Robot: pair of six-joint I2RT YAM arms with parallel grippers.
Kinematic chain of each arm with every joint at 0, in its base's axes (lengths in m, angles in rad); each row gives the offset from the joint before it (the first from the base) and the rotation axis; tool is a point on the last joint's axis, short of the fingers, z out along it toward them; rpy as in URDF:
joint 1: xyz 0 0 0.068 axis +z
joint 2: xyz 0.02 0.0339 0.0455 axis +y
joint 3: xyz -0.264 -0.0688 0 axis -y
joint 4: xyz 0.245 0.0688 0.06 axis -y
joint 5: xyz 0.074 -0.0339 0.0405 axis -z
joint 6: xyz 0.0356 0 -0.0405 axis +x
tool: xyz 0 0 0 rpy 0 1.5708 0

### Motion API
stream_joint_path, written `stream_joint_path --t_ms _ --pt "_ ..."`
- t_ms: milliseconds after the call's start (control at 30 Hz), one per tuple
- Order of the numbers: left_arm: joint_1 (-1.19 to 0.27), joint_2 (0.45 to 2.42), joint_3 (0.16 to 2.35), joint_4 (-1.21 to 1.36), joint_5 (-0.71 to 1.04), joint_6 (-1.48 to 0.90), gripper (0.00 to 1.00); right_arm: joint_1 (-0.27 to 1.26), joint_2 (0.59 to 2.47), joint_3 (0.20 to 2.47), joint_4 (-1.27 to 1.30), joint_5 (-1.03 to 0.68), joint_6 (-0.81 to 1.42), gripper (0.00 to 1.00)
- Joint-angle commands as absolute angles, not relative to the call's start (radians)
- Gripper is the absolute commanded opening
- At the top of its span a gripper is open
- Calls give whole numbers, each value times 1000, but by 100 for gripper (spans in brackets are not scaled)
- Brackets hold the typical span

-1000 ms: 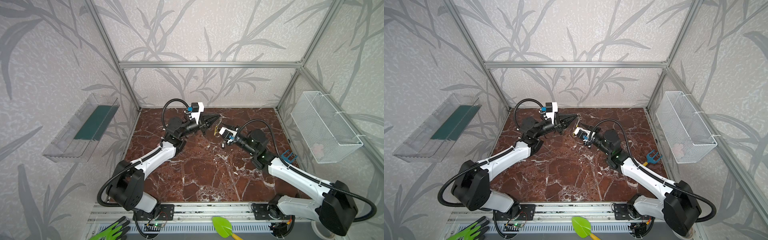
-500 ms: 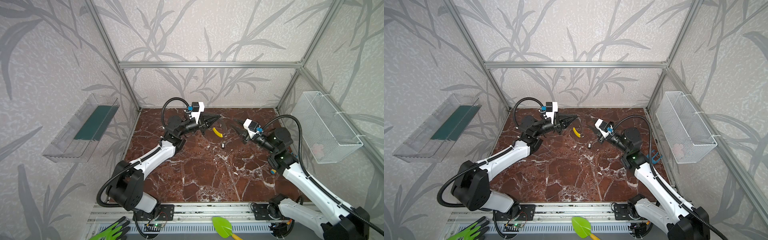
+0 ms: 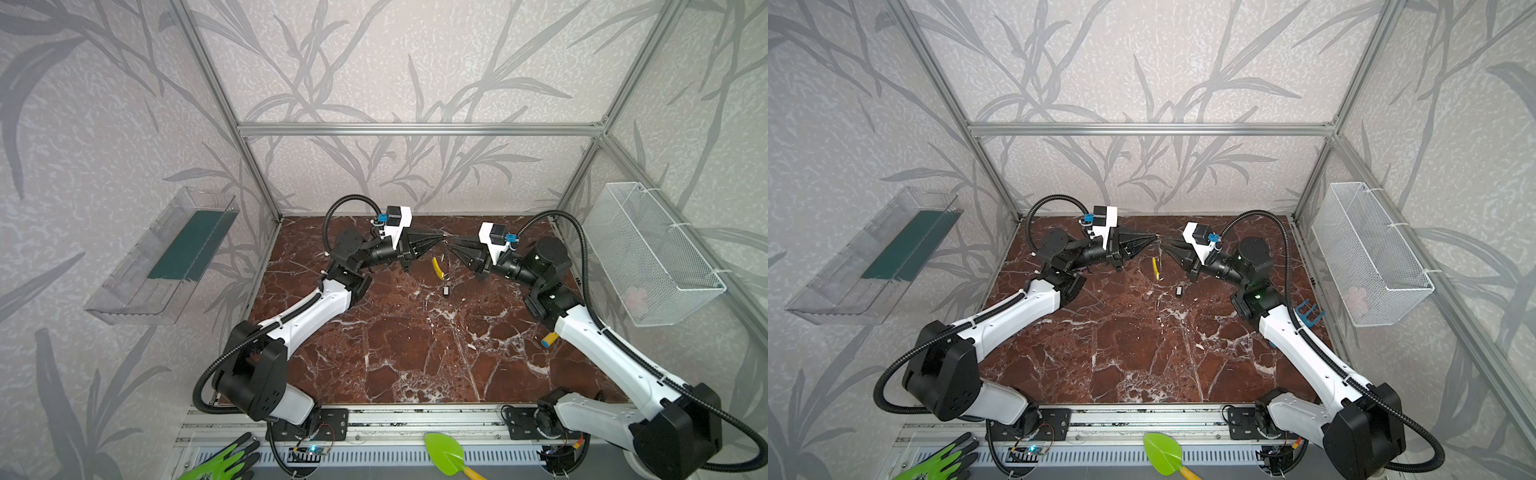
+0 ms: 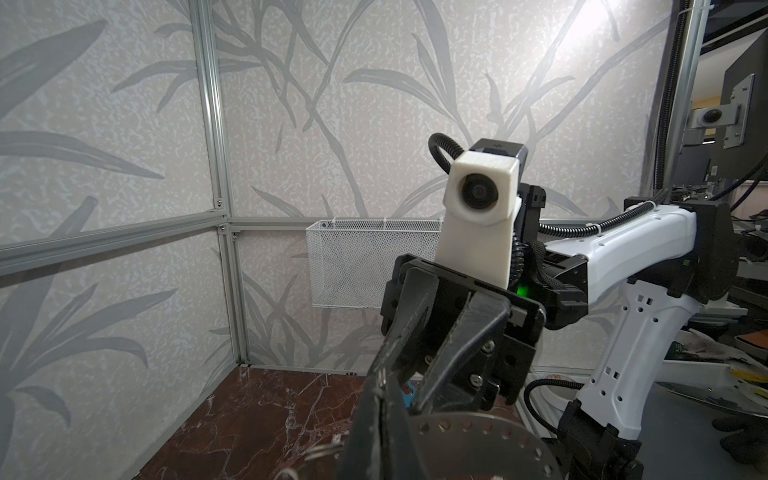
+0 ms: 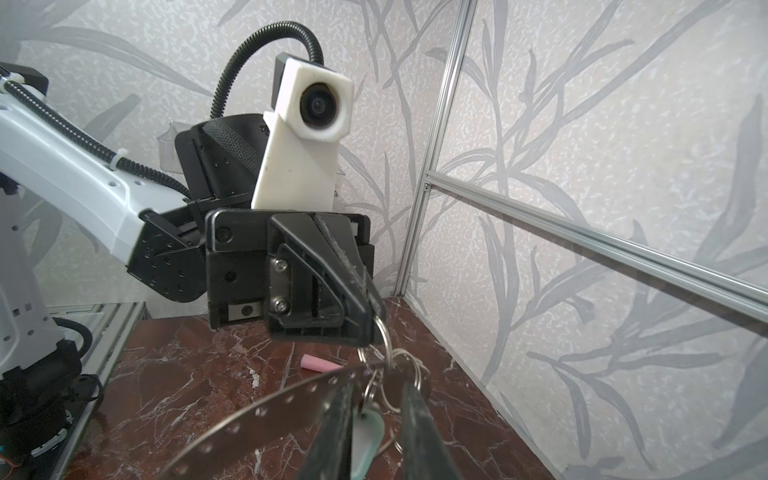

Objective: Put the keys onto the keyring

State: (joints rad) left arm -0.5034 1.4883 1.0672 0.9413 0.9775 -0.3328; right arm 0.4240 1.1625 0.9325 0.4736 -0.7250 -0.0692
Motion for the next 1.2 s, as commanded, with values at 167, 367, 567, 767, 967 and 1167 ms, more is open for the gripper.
stream_joint_path --t_ms 167,367,567,767,967,1167 --pt "-502 1493 1109 941 1022 -311 0 422 1184 968 528 -776 0 21" --pt "-506 1491 1106 924 1030 -295 0 422 1196 974 555 -790 25 15" --pt "-506 1492 1105 891 1043 -257 0 421 1189 972 549 -796 30 2" --pt "-505 1465 1100 715 1026 -101 9 422 1177 1006 347 -783 -51 0" --pt "-509 1393 1188 160 891 323 31 422 1167 1106 -64 -702 -217 0" --pt "-537 1373 1257 -113 769 558 38 467 1194 1191 -323 -592 -367 0"
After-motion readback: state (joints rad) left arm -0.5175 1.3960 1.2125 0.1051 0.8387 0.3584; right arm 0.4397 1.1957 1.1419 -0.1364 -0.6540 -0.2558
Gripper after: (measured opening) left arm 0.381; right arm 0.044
